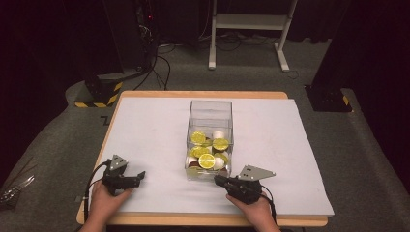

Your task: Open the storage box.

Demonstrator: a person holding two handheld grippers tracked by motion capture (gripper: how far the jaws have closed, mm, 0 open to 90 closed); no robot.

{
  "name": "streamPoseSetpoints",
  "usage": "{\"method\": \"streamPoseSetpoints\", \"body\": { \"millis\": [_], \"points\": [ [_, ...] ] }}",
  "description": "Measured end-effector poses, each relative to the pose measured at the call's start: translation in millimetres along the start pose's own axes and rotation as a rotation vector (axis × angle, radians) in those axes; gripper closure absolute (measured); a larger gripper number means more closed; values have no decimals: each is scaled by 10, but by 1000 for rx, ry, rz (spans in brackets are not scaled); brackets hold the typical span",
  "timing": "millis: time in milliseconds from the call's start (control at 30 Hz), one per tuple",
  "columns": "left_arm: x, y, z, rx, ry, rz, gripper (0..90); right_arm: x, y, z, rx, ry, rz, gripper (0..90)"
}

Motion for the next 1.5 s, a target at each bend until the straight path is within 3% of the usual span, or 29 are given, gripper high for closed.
{"method": "streamPoseSetpoints", "body": {
  "millis": [233,900,1500],
  "points": [
    [0,0,0,0,0,-1,145,-40,34,83,-7,-11,6,859],
    [0,0,0,0,-1,0,145,-205,144,119,-8,-17,10,855],
    [1,0,0,0,-1,-1,145,-206,153,173,-10,-42,6,852]
  ]
}}
Point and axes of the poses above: each handheld gripper's, and its own axes: x roughly forward along the jaws, y roughly out of its underside, z roughly to its left, the point moved 10 cm from there along x, roughly forward along the jaws, and after that the axes turned 12 degrees about y, right-handed, at the moved point
